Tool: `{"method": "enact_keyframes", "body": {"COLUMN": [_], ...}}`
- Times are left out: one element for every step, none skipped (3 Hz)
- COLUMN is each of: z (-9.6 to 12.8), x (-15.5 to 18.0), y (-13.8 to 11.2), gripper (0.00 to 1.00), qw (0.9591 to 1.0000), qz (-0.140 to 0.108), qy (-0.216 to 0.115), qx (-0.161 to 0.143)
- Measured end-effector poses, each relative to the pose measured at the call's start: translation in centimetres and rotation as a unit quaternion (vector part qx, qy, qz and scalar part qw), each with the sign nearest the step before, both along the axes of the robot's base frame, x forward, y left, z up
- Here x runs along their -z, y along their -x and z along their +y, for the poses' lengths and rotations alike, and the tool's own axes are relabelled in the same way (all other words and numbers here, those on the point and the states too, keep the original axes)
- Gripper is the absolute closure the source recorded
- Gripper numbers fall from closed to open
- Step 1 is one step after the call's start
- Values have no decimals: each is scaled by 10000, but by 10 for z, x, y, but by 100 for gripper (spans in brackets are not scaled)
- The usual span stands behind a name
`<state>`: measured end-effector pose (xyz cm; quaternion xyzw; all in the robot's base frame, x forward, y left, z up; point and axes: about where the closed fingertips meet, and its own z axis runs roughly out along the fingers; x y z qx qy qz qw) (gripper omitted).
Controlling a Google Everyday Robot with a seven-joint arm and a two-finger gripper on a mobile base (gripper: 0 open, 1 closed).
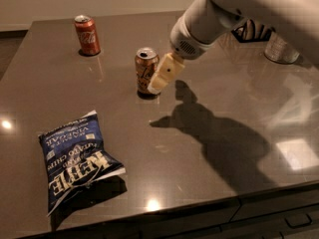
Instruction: Move orange can near blue chip bag
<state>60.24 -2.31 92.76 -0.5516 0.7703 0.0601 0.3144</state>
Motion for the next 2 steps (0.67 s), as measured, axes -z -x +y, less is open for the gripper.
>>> {"method": "enact_keyframes", "body": {"z": [17,30], "x": [6,12], "y": [-14,-22], "gripper": [0,0], "qw": [9997,9991], "qz": [119,235], "qy": [-205,-352], "qx": [31,19]}}
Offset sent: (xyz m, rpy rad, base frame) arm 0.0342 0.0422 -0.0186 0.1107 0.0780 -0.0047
